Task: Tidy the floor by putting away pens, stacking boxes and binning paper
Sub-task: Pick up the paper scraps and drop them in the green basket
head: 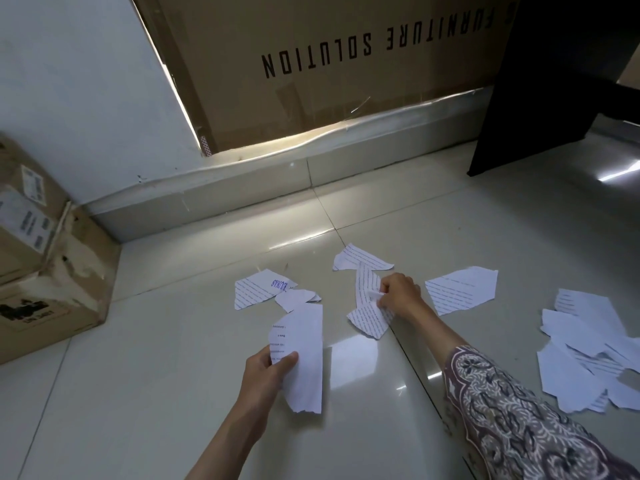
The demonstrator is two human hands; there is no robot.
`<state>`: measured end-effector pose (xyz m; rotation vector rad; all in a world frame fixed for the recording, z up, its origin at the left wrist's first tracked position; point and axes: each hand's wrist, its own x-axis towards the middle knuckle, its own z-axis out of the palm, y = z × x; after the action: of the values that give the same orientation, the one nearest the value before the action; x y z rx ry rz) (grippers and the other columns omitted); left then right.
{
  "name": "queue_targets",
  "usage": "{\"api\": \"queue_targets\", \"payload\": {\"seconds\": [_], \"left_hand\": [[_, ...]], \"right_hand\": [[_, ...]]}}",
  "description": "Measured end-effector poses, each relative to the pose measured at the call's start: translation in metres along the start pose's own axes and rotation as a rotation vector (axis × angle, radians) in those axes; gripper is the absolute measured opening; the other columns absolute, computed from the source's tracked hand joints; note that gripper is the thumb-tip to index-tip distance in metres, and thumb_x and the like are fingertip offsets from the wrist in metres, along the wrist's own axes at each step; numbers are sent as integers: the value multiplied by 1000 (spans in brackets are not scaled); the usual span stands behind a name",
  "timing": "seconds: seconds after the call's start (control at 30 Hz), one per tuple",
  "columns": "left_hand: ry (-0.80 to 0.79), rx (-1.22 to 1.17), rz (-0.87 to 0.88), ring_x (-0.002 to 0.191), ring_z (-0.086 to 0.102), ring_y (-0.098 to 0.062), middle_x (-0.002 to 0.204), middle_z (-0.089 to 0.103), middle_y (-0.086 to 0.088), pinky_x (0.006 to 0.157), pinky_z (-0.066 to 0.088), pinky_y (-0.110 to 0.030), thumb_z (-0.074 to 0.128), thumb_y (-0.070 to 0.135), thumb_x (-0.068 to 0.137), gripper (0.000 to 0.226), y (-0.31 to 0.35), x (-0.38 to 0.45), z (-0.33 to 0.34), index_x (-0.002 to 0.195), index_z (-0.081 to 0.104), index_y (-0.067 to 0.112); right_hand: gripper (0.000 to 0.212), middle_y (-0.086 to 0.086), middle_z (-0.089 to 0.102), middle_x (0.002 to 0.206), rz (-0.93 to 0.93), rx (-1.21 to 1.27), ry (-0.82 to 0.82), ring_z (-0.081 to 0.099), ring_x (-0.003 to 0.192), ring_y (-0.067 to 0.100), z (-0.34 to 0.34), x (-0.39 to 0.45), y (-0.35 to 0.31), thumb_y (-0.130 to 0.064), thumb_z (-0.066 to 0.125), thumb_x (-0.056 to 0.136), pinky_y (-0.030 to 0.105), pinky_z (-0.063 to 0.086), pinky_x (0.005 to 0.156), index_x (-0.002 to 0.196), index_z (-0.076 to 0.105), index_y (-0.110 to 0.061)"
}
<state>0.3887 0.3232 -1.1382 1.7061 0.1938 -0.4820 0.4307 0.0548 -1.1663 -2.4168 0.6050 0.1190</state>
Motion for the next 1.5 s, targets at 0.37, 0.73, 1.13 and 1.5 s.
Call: {"api": "queue_targets", "payload": {"seconds": [0.37, 0.73, 1.13, 1.5], "left_hand": [[5, 177, 131, 73, 61, -14, 83, 68, -1, 65, 47, -23, 63, 1, 84, 12, 32, 40, -6, 85, 66, 12], [250, 332, 116, 97, 59, -29, 95, 62, -9, 76, 40, -31, 64, 11, 86, 11, 44, 151, -61, 95, 66, 6], [251, 630, 110, 109, 48, -37, 112, 53, -23, 91, 40, -43, 68, 6, 76, 32, 31, 188, -58, 92, 40, 8], [203, 419, 227, 72, 45, -20, 74, 53, -10, 54, 31, -27, 63, -7, 75, 19, 40, 180, -59, 74, 48, 4]], "right_hand": [[49, 0, 52, 103, -5, 663, 31, 57, 91, 20, 4, -30, 20, 2, 66, 78, 26, 51, 50, 115, 43, -21], [13, 3, 70, 89, 62, 867, -10, 68, 83, 16, -4, -38, 32, -1, 69, 78, 14, 54, 56, 86, 62, -8], [17, 8, 70, 91, 58, 786, 6, 69, 87, 20, 2, -34, 15, -1, 67, 80, 33, 57, 74, 94, 60, 4], [12, 2, 75, 82, 59, 844, 46, 72, 76, 12, -13, -61, 7, 0, 72, 74, 17, 54, 58, 83, 66, -5]]}}
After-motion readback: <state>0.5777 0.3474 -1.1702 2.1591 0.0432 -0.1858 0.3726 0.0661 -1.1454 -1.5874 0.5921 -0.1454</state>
